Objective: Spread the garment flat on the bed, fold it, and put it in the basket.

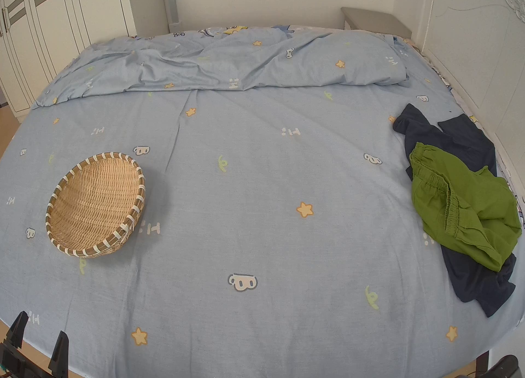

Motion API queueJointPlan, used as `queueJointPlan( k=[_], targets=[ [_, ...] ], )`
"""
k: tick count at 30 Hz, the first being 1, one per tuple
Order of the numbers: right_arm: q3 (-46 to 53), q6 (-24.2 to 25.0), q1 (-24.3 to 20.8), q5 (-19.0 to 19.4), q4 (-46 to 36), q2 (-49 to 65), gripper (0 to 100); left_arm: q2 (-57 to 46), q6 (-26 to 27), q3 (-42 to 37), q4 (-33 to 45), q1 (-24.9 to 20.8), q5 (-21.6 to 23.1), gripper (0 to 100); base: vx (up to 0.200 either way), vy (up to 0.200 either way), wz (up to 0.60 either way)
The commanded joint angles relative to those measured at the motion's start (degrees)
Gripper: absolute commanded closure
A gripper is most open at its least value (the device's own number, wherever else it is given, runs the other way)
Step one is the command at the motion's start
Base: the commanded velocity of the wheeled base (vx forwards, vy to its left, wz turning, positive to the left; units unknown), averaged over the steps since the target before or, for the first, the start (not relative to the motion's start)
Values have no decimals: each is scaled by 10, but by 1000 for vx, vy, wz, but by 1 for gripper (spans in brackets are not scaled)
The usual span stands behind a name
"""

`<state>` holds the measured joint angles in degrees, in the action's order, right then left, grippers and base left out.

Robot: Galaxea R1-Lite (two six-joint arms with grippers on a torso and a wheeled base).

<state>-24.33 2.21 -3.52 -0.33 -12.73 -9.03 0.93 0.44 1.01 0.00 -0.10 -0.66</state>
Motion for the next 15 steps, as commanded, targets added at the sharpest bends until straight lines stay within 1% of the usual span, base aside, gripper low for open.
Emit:
queueJointPlan(
  k=[1,2,4,6,8,9,10,11,12,15],
  targets=[
    [-189,-26,-34,-49,-117,-282,0,-1,0,-10,0,0,0,0,0,0,0],
    [-191,-29,-32,-53,-114,-297,0,-1,0,-10,0,0,0,0,0,0,0],
    [-200,-56,-26,-64,-89,-389,0,-1,0,-10,0,0,0,0,0,0,0],
    [-219,-68,-17,-69,-63,-455,0,-1,0,-10,0,0,0,0,0,0,0],
    [-259,-73,0,-70,-58,-521,0,-1,0,-10,0,0,0,0,0,0,0],
    [-259,-73,0,-70,-58,-521,0,-1,0,-10,0,0,0,0,0,0,0],
    [-315,-80,19,-70,-62,-602,0,-1,0,-10,0,0,0,0,0,0,0],
    [-342,-81,23,-70,-66,-637,0,-1,0,-10,0,0,0,0,0,0,0],
    [-342,-81,23,-70,-66,-637,0,-1,0,-10,0,0,0,0,0,0,0],
    [-418,-80,21,-73,-90,-746,0,-1,0,-10,0,0,0,0,0,0,0]
  ],
)
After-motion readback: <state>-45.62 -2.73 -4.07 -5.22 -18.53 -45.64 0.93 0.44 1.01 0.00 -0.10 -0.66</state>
